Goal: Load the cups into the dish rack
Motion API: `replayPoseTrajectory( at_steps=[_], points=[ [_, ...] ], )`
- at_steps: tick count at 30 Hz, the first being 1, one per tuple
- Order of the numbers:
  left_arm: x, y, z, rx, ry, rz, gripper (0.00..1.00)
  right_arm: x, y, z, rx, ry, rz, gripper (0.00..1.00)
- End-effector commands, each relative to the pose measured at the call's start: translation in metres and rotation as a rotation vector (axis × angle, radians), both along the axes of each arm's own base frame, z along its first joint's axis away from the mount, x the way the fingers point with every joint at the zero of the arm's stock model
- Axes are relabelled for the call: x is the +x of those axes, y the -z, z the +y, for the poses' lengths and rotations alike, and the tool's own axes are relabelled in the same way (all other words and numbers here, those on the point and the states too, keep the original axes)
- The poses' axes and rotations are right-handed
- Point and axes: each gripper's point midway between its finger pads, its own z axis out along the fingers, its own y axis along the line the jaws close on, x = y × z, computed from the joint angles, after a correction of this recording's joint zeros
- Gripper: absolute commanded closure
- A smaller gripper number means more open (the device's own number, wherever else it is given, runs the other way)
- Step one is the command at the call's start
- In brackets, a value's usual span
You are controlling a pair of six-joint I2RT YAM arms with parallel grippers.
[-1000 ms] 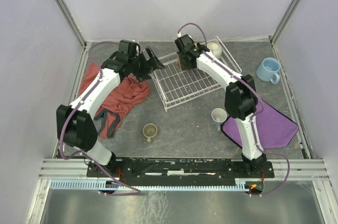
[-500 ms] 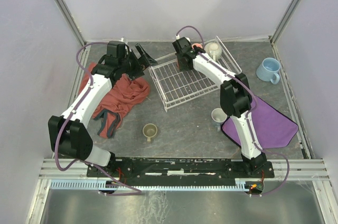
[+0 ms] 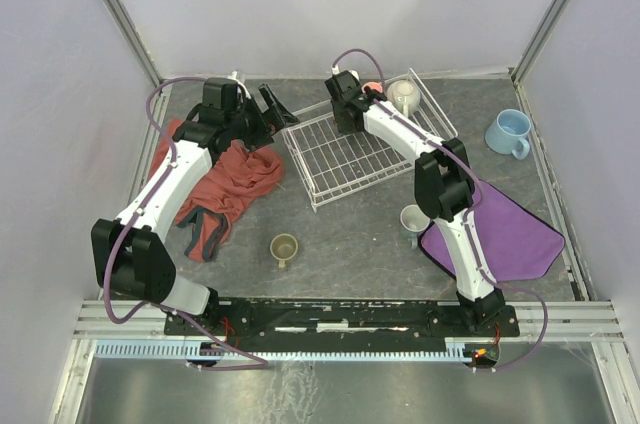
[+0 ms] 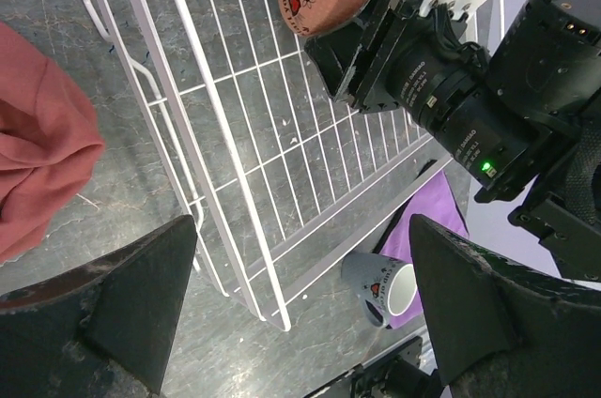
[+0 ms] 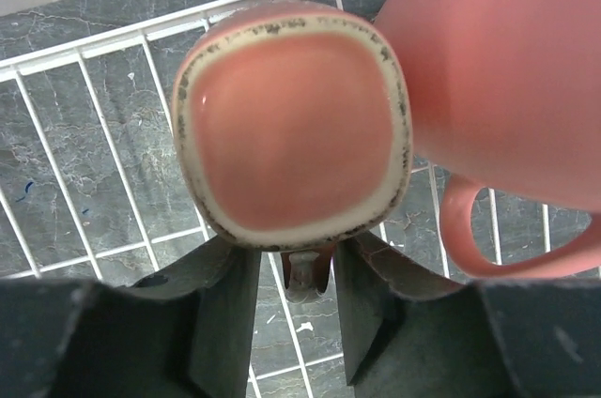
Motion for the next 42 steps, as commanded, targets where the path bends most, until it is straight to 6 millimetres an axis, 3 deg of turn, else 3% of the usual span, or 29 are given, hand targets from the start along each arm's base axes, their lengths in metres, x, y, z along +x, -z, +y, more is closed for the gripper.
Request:
replayPoseTrajectory(
  at_steps=[1, 7, 17, 25, 29, 33, 36, 42],
  points=[
    [-0.005, -0.019, 0.003, 0.028, 0.046, -0.075, 0.01, 0.003, -0.022, 0.003, 0.01, 0.004, -0.059, 0.56],
    [-0.012, -0.015, 0.007, 0.047, 0.048, -0.073, 0.01, -0.004, -0.031, 0.001, 0.031, -0.002, -0.07, 0.52],
    [-0.035, 0.002, 0.014, 0.117, 0.11, -0.037, 0.01, -0.023, -0.072, -0.006, 0.076, -0.012, -0.099, 0.51],
    [-0.062, 0.003, 0.006, 0.099, 0.217, -0.052, 0.0, -0.063, -0.117, -0.029, 0.091, -0.031, -0.109, 0.5],
    [-0.075, 0.001, -0.01, 0.069, 0.299, -0.046, 0.02, -0.096, -0.129, -0.047, 0.084, -0.026, -0.055, 0.5],
    [-0.088, 0.006, -0.032, 0.17, 0.345, -0.009, 0.04, -0.133, -0.134, -0.07, 0.104, 0.011, -0.014, 0.5],
    [-0.098, 0.017, -0.053, 0.245, 0.371, 0.052, 0.12, -0.156, -0.137, -0.09, 0.109, 0.048, 0.009, 0.49],
    [-0.112, 0.025, -0.089, 0.357, 0.345, 0.112, 0.2, -0.179, -0.147, -0.137, 0.076, 0.173, -0.001, 0.47]
  ],
)
